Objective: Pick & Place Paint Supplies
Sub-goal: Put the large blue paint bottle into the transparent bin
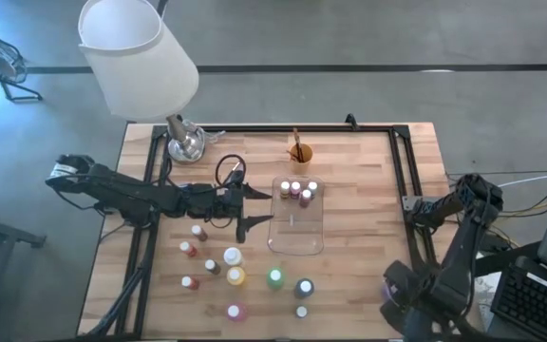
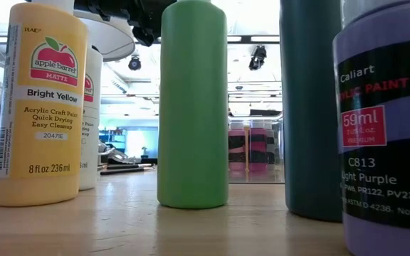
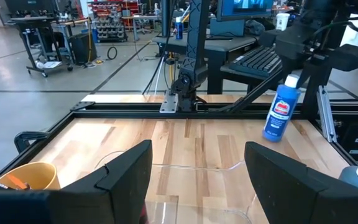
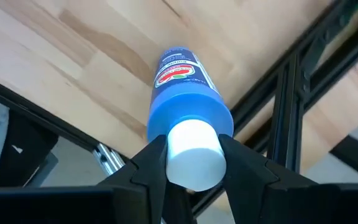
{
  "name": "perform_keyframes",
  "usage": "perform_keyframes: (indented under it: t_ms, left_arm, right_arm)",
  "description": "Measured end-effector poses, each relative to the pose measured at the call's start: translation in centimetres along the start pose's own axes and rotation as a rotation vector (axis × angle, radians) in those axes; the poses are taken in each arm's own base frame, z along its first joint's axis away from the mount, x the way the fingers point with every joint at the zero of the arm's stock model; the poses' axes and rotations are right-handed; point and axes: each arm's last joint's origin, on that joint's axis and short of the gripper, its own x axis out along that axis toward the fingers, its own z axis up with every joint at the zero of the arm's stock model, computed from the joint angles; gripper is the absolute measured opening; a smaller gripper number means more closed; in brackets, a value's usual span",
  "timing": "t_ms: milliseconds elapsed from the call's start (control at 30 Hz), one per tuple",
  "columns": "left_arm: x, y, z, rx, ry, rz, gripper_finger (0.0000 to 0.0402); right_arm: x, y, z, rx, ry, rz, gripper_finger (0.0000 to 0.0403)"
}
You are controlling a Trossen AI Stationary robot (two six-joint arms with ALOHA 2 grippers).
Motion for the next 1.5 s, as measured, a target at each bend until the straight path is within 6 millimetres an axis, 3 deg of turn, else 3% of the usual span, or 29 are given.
perform_keyframes:
  t_ms: [400, 1067, 1500]
  left_arm:
    - [0.0, 0.0, 0.0, 0.000, 0.000, -0.005, 0.0262]
    - [0.0, 0.0, 0.0, 0.000, 0.000, -0.005, 0.0262]
    - [0.0, 0.0, 0.1, -0.001, -0.008, -0.005, 0.0262]
  right_arm:
    - [-2.1, -1.1, 4.5, -0.097, -0.116, 0.028, 0.0120]
    - [-7.5, -6.6, 12.4, -0.244, -0.476, 0.164, 0.0115]
    - [-9.5, -5.2, 15.9, -0.395, -0.581, 0.262, 0.0115]
